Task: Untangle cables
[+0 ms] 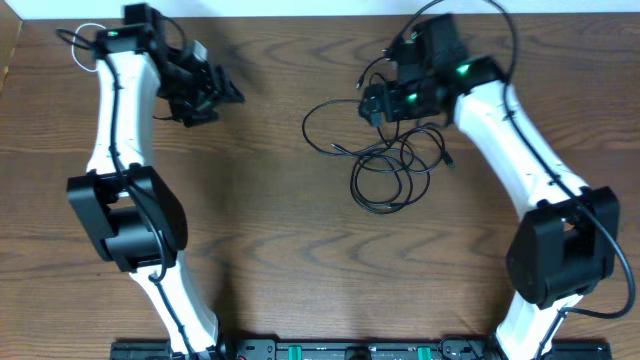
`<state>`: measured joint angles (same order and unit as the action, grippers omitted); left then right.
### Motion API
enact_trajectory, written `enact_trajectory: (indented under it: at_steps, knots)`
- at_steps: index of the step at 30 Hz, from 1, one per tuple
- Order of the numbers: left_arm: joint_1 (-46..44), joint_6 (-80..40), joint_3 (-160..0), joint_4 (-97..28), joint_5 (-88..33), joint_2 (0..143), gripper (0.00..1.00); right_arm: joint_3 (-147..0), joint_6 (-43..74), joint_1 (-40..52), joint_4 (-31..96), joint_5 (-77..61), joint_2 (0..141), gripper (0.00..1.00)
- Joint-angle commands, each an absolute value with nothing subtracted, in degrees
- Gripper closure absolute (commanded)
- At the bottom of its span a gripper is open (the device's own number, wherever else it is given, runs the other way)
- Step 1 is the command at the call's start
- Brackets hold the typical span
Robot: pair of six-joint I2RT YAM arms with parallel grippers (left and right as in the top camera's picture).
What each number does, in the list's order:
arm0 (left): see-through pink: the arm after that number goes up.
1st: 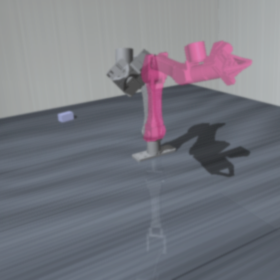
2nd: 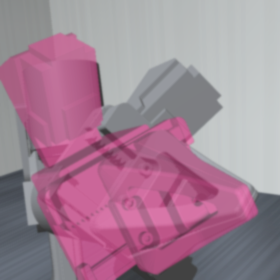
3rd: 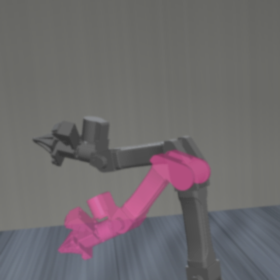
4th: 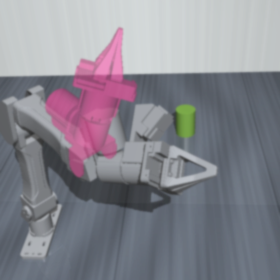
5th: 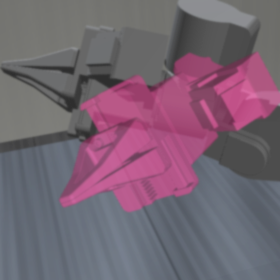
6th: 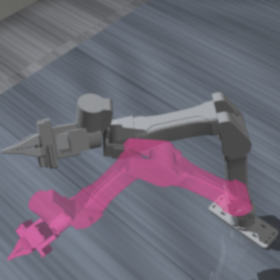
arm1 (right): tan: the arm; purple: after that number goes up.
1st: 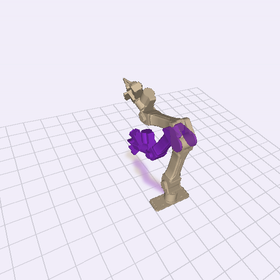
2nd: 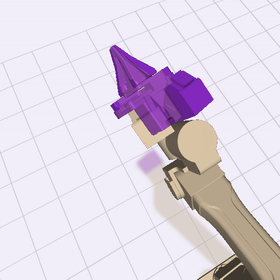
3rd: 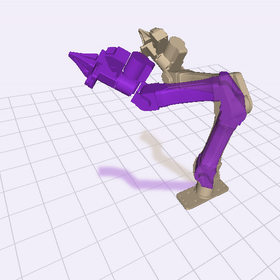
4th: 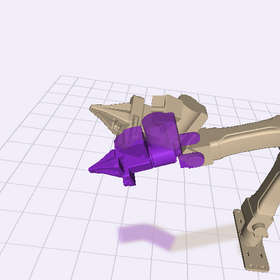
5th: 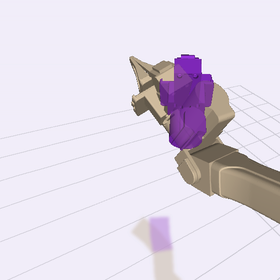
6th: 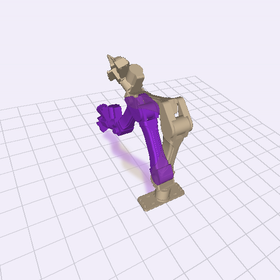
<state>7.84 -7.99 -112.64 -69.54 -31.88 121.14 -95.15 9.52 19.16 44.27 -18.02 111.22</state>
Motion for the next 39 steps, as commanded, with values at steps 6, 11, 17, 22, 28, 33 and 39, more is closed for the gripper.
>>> enact_trajectory:
  at_steps: [6, 11, 17, 22, 28, 33, 39]
  knots:
    - [3.2, -8.2, -105.0, -70.4, -24.8, 121.7, 0.19, -88.8, 15.6, 24.1, 34.5, -9.9, 117.5, 0.16]
    - [2.2, -8.2, -103.5, -69.1, -24.8, 121.7, 0.19, -88.8, 16.8, 24.2, 34.0, -10.0, 119.3, 0.94]
    - [0.9, -7.1, -103.5, -69.3, -25.3, 121.7, 0.19, -94.2, 18.7, 23.0, 38.8, -11.1, 113.9, 0.99]
    - [-2.0, -5.0, -103.5, -69.2, -26.7, 121.7, 0.19, -103.1, 18.6, 21.1, 45.0, -11.5, 103.6, 0.99]
    - [-6.1, -5.0, -103.5, -67.9, -26.7, 121.7, 0.18, -109.0, 18.6, 20.6, 45.0, -10.4, 90.2, 0.99]
    - [-9.7, -5.0, -103.2, -68.1, -26.7, 121.7, 0.18, -109.9, 18.6, 20.6, 36.9, -2.8, 79.5, 0.99]
    - [-14.1, -5.0, -103.0, -67.6, -26.7, 121.7, 0.18, -109.9, 18.6, 20.6, 30.7, 1.6, 71.4, 0.99]
